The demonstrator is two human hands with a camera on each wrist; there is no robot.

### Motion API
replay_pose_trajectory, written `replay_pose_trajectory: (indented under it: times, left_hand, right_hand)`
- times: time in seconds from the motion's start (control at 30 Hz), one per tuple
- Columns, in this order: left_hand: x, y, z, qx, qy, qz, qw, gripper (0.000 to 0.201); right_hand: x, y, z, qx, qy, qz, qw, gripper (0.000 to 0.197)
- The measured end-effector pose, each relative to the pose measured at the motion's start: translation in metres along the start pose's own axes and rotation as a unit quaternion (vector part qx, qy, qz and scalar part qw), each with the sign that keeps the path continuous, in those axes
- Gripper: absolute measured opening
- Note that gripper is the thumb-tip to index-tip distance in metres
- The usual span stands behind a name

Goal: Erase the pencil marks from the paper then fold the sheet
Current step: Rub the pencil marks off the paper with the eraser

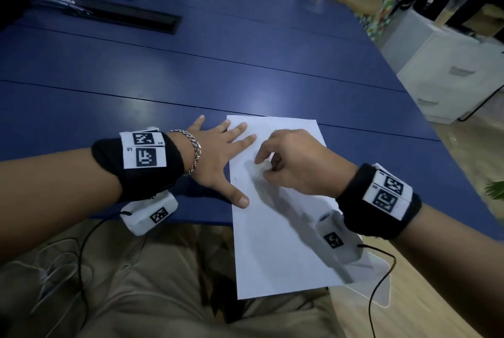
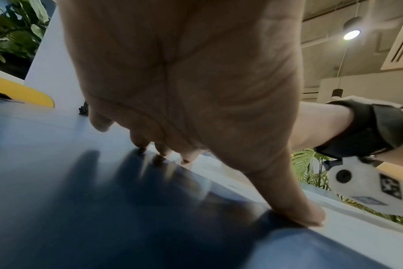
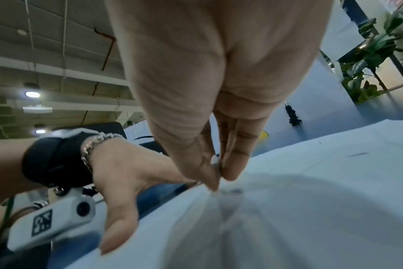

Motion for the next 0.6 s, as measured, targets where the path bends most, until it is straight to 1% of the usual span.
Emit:
replay_pose_trajectory:
  times: [0.13,0.2,0.27,0.3,0.33,0.43,0.47,0.5,0.57,0.6]
  left_hand:
    - [0.0,0.001,0.0,0.002,0.01,0.0,1.0,0.144]
    - [0.001,0.001,-0.001,0.002,0.008,0.0,1.0,0.144]
    - [0.001,0.001,-0.001,0.002,0.003,0.0,1.0,0.144]
    - [0.002,0.002,-0.001,0.002,0.002,0.001,1.0,0.144]
    - [0.002,0.002,-0.002,0.002,0.001,0.001,1.0,0.144]
    - [0.003,0.002,-0.002,0.0,-0.003,0.0,1.0,0.145]
    - [0.003,0.003,-0.002,0.0,-0.004,-0.001,1.0,0.145]
    - [0.003,0.003,-0.002,-0.001,-0.005,-0.003,1.0,0.145]
    - [0.002,0.002,-0.002,-0.002,-0.004,-0.004,1.0,0.145]
    - [0.002,0.002,-0.002,-0.001,-0.002,-0.003,1.0,0.145]
  right_hand:
    - [0.004,0.009,0.005,0.039,-0.023,0.029,0.999,0.022]
    - [0.007,0.004,-0.003,0.006,-0.03,0.006,1.0,0.019]
    - [0.009,-0.003,-0.014,-0.033,-0.036,-0.04,0.998,0.016]
    - [0.008,-0.002,-0.014,-0.035,-0.04,-0.047,0.997,0.015]
    - [0.006,0.002,-0.01,-0.025,-0.044,-0.038,0.998,0.016]
    - [0.002,0.012,0.006,0.035,-0.043,0.014,0.998,0.021]
    - [0.003,0.011,0.006,0.034,-0.047,0.018,0.998,0.022]
    - [0.006,0.008,0.003,0.018,-0.05,0.012,0.999,0.021]
    - [0.01,-0.002,-0.01,-0.022,-0.035,-0.032,0.999,0.018]
    - [0.01,-0.004,-0.013,-0.03,-0.031,-0.051,0.998,0.017]
Point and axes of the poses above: each hand's wrist, its own y-axis towards the middle knuckle, its own x-axis out of the palm, z = x × y, the point moved 2 cm from there along y, towards the middle knuckle, and after that the axes turned 4 degrees about z, right-handed, at the moved point
